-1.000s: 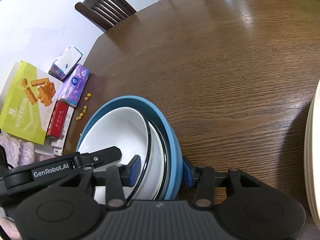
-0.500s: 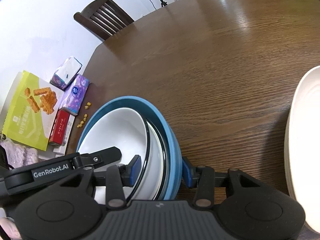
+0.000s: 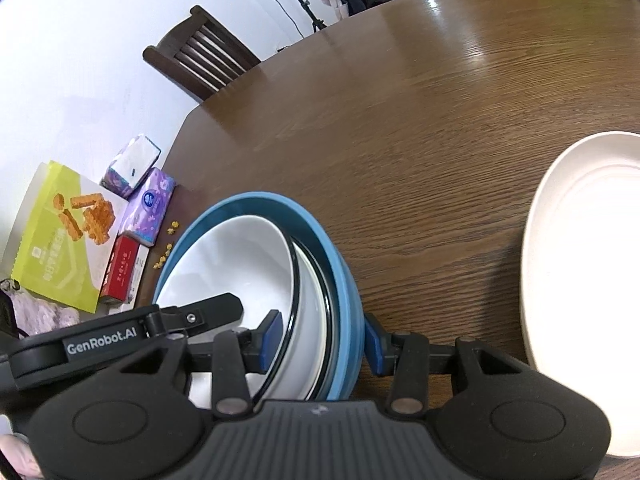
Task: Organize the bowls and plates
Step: 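Lift the stacked blue bowl with both grippers and carry it over the cream plates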
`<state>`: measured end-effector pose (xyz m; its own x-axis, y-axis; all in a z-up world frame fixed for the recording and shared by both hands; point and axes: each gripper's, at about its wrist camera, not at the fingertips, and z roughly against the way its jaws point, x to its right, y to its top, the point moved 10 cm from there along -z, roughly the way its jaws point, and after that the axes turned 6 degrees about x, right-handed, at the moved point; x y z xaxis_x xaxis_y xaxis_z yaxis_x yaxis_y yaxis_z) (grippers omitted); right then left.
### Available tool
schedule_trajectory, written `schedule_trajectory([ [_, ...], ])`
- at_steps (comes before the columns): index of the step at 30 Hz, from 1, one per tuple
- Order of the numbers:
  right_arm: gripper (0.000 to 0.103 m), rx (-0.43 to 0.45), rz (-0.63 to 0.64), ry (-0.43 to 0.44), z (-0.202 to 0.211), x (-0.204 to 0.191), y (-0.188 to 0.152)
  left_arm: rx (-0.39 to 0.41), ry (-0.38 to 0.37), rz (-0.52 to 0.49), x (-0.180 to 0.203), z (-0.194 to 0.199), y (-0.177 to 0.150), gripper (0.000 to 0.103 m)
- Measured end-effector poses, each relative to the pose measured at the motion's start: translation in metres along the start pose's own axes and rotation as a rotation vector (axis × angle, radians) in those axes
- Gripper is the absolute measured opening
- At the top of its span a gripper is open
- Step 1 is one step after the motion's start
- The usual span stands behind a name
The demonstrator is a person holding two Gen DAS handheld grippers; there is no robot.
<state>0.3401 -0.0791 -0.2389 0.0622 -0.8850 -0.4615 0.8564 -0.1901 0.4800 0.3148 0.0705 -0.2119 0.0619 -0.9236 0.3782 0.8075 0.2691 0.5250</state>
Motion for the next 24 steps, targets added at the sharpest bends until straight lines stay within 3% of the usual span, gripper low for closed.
schedule_trajectory([
  [24,0.042,0.099,-0.065,-0.036,0.05,0.042,0.011,-0.001,-0.078,-0.088,0.064,0.001,-0.003,0.041],
])
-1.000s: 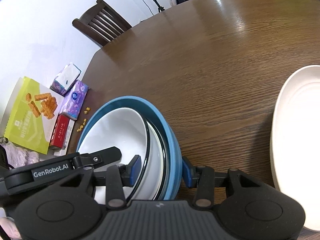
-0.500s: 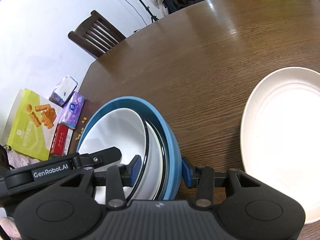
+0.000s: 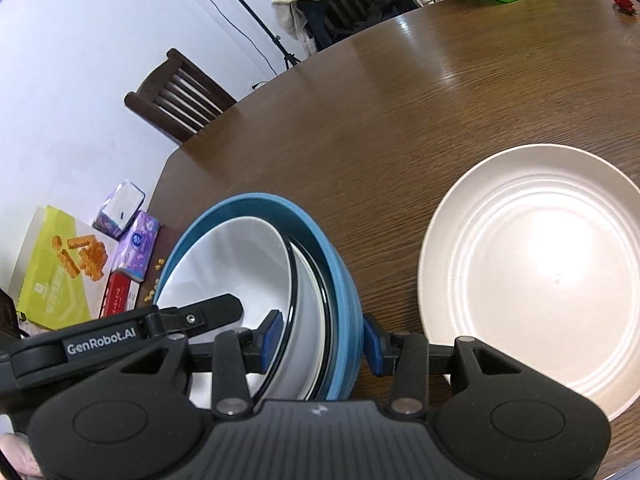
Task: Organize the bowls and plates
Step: 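Lift the stacked blue bowl with both grippers and carry it over the cream plates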
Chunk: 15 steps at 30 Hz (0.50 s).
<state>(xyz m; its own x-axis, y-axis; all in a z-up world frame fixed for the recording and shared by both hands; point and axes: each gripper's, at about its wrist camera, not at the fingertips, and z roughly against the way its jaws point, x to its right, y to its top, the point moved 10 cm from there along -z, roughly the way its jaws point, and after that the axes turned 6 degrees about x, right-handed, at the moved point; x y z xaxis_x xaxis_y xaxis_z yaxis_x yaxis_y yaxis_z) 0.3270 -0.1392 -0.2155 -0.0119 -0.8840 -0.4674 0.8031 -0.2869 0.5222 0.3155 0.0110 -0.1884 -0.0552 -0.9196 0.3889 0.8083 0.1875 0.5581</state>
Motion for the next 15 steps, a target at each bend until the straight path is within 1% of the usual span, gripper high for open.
schedule_trajectory([
  [15,0.041,0.037,-0.012,-0.009,0.022,0.024,0.015,0.01,-0.03,-0.026,0.038,-0.005,0.001,0.041],
])
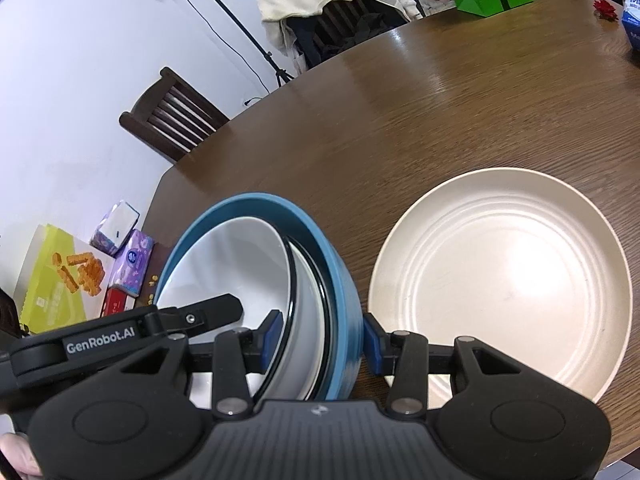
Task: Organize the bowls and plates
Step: 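Lift the stacked blue bowl with both grippers and carry it over the cream plates, then lower the blue bowl stack onto the cream plates with both grippers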
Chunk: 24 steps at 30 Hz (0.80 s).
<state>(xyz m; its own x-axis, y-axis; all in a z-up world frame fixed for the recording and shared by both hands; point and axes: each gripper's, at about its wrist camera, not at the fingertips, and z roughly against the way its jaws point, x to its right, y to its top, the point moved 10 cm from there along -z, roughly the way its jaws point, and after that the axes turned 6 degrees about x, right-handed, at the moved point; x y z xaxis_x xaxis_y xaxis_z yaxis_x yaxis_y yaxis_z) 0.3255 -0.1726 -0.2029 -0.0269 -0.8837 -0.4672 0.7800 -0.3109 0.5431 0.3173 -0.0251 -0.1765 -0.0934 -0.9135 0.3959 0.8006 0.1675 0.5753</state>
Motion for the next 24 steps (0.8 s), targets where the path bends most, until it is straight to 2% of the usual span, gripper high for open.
schedule_trajectory([
  [24,0.041,0.059,-0.051,-0.054,0.026,0.05,0.021,-0.029,-0.069,-0.061,0.062,-0.029,-0.002,0.041],
])
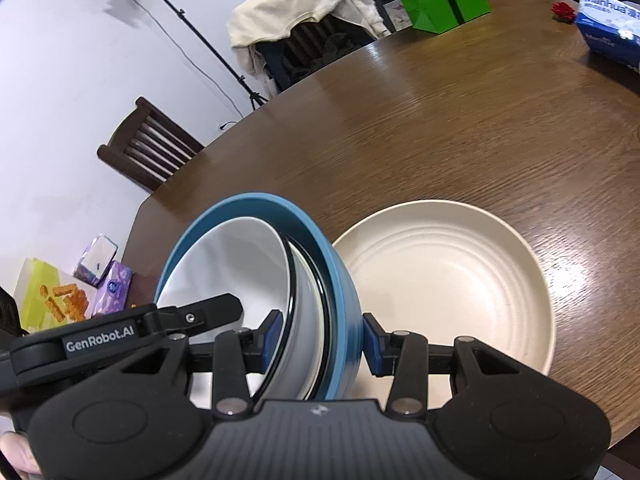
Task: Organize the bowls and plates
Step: 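Lower the blue bowl stack onto the cream plates with both grippers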
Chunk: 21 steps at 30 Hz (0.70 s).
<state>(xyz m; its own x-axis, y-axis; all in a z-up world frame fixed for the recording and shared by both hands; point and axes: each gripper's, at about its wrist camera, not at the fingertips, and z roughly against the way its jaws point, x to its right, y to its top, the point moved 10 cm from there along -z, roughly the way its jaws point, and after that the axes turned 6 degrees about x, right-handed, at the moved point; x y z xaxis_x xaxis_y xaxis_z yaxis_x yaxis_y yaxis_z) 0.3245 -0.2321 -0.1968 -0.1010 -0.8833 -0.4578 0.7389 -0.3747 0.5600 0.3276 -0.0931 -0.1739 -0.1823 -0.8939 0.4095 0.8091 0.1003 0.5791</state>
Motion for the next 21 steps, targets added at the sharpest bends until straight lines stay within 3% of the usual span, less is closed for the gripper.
schedule_trajectory([
  [21,0.041,0.01,-0.043,-0.043,0.007,0.039,0.01,-0.041,-0.032,-0.021,0.036,-0.03,-0.01,0.041],
])
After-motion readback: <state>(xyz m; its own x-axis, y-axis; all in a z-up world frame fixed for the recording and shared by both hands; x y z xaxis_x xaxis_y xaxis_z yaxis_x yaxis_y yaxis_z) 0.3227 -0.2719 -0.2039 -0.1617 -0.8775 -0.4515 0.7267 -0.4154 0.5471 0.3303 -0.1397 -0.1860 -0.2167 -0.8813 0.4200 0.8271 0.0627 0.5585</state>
